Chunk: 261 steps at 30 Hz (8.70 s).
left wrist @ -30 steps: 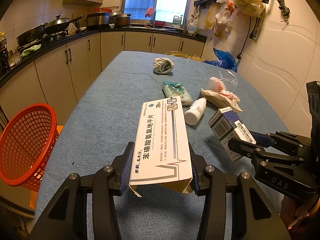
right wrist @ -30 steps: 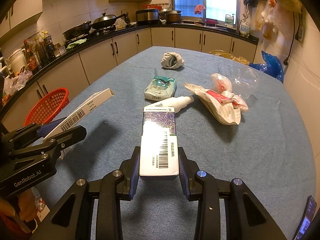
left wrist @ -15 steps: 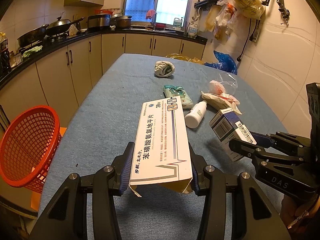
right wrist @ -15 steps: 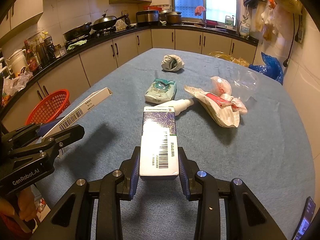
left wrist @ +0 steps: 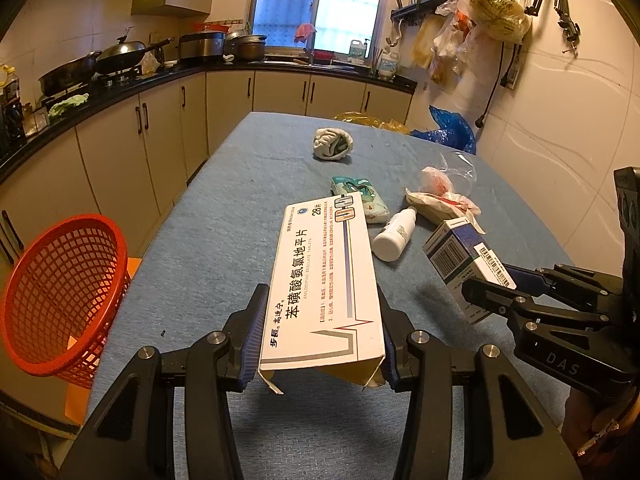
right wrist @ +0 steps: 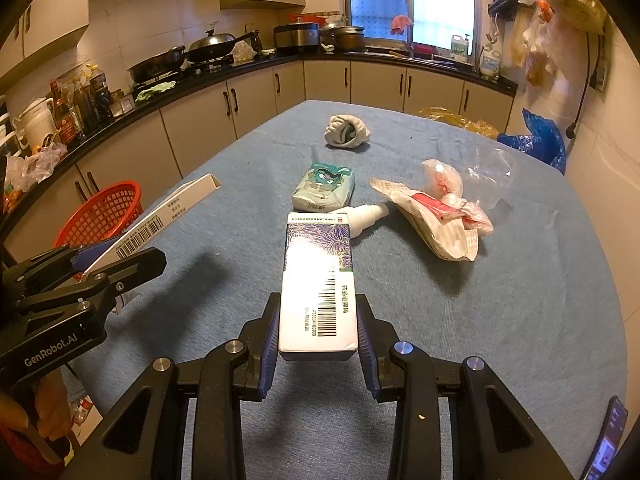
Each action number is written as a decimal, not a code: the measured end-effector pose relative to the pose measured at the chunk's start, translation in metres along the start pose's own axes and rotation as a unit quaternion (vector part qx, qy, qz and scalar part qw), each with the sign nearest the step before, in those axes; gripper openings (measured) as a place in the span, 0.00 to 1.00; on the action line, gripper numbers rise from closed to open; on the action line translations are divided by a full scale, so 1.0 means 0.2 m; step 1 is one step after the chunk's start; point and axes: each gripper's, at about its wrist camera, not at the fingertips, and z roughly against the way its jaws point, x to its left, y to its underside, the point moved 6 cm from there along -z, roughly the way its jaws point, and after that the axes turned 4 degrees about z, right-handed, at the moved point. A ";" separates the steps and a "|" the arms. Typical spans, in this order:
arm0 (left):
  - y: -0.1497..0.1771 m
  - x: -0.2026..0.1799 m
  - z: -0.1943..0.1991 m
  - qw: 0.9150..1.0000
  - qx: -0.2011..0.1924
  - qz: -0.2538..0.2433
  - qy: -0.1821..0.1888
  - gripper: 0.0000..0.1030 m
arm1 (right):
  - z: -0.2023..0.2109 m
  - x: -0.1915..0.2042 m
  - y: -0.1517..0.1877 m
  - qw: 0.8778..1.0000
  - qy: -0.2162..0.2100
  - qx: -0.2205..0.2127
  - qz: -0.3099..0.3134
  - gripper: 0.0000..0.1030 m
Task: Collect trash
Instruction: 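Lift both white boxes and hold them above the table, then carry both white boxes with both grippers toward the red basket, then open both grippers over the basket to drop the white boxes, then move both tools back over the table toward the spray bottle and snack bag, then grasp the white spray bottle with the left gripper while the right grasps the snack bag, then lift the spray bottle and white-and-red snack bag and hold them above the table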
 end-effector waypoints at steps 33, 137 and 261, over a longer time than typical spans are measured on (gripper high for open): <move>-0.09 0.47 0.23 0.994 -0.053 0.067 -0.064 0.45 | -0.07 0.40 -0.19 0.996 -0.052 -0.001 0.070 0.36; -0.17 -0.48 -0.79 0.983 0.121 -0.141 0.009 0.31 | -0.37 -0.75 -0.24 0.978 -0.104 0.004 -0.182 0.50; -0.36 -0.17 -0.69 0.998 0.010 -0.041 -0.043 0.28 | -0.39 -0.52 -0.23 0.998 -0.008 -0.017 -0.067 0.44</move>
